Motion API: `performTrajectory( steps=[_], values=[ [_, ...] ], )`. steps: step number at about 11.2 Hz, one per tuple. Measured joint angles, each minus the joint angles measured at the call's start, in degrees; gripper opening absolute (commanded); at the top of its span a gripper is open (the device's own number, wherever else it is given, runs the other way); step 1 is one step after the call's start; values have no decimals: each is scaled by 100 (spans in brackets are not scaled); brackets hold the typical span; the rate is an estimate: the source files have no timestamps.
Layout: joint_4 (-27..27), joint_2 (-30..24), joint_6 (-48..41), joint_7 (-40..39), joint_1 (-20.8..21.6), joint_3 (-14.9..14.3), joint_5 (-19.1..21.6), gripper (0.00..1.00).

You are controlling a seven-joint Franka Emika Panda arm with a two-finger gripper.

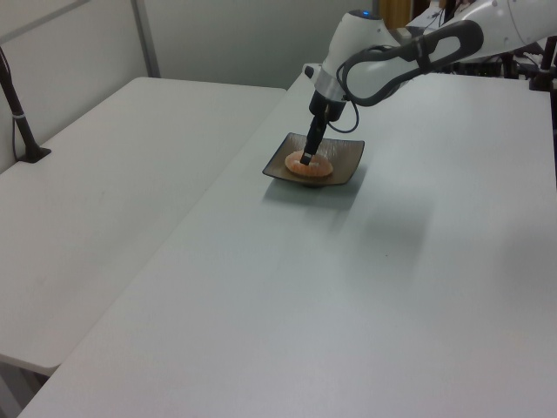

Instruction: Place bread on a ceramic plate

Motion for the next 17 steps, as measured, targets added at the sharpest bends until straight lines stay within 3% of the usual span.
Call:
performTrajectory(
  steps=[3, 11, 14, 17],
  values=[
    [-109, -564, -170, 116, 51, -3, 0, 100],
    [-319, -3462, -4408, 1781, -97, -248, -24, 100],
    [-439, -3880, -5449, 2420, 183, -223, -188, 100],
    [-694, -4069, -5722, 2884, 681, -208, -452, 100]
  ],
)
